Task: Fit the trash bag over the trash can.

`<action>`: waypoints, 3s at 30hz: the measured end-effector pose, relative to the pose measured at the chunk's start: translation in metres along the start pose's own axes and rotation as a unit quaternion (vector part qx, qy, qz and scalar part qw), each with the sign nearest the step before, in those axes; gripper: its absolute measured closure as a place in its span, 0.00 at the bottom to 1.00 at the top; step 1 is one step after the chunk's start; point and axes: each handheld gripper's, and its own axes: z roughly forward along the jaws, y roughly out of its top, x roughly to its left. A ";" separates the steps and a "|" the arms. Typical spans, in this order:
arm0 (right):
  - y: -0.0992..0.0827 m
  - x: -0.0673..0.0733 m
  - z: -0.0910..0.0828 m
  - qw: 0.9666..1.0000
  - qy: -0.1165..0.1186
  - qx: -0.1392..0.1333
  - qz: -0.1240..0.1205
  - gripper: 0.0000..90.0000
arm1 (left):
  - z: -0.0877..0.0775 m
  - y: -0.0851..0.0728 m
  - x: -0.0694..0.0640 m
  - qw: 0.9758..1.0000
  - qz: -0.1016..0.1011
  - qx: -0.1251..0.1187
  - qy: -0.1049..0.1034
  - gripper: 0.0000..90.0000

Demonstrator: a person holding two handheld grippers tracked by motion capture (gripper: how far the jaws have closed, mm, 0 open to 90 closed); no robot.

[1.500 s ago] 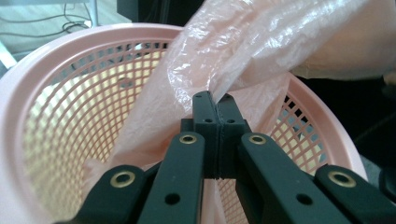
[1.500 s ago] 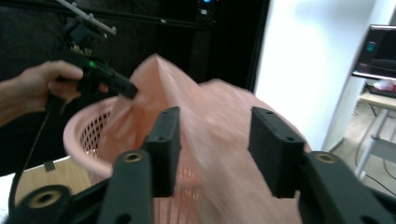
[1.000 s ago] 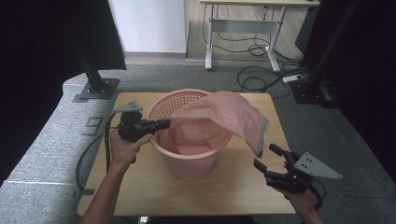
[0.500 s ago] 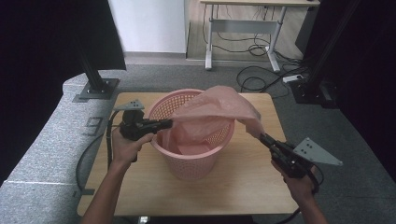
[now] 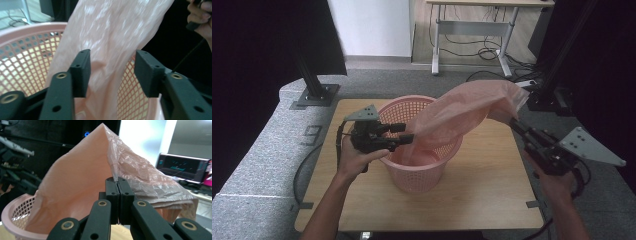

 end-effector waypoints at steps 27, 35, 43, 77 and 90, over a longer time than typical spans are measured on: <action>-0.027 0.041 0.062 0.994 0.095 0.059 0.001 0.98 | 0.017 0.008 -0.005 0.999 0.014 -0.008 0.027 0.71; -0.036 0.035 0.050 0.993 0.102 0.057 0.018 0.90 | 0.007 -0.001 0.004 1.000 -0.020 -0.007 0.014 0.99; -0.063 0.031 0.027 0.990 0.117 0.051 0.051 0.64 | -0.013 -0.017 0.017 0.998 -0.058 -0.034 -0.005 1.00; -0.113 0.048 0.035 0.983 0.131 0.105 0.073 0.52 | -0.026 -0.034 0.032 0.994 -0.102 -0.040 0.015 0.99; -0.063 0.050 0.048 0.986 0.146 0.070 0.045 0.55 | -0.033 -0.028 0.034 0.994 -0.095 -0.045 0.014 0.85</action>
